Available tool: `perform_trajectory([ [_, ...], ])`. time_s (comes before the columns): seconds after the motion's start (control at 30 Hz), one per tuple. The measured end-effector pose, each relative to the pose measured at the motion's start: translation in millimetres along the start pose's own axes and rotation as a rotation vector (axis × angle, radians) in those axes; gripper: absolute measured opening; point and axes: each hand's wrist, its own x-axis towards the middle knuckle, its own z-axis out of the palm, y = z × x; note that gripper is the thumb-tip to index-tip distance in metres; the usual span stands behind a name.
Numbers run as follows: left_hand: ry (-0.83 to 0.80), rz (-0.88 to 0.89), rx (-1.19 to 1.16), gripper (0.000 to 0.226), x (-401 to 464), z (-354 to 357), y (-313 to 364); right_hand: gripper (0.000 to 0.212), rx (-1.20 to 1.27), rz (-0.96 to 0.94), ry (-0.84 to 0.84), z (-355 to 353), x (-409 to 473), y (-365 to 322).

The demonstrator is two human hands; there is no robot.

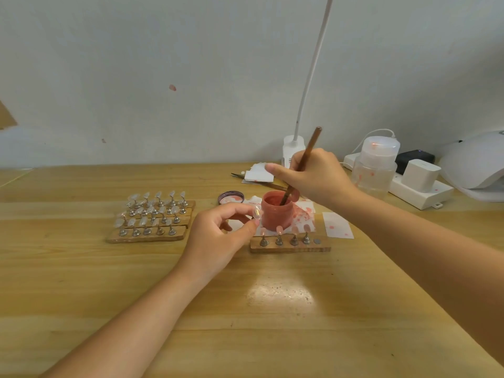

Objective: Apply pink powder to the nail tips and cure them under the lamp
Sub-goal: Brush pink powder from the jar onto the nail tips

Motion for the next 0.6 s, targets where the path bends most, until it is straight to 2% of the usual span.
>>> perform_trajectory([
  [0.07, -0.006, 0.018, 0.003, 0.018, 1, 0, 0, 0.06, -0.067, -0.03, -0.024, 7, 3, -1],
  [0.2, 0.001, 0.059, 0.021, 0.021, -1, 0, 0, 0.051, -0.073, -0.051, -0.03, 14, 0, -2],
  [0.43, -0.004, 0.026, 0.01, 0.018, 0, 1, -1, 0.042, 0.191, 0.043, 0.161, -5, 3, 4],
  [0.6, 0.002, 0.027, 0.03, 0.019, -1, 1, 0, 0.048, 0.294, 0.141, 0.256, -11, -1, 11],
])
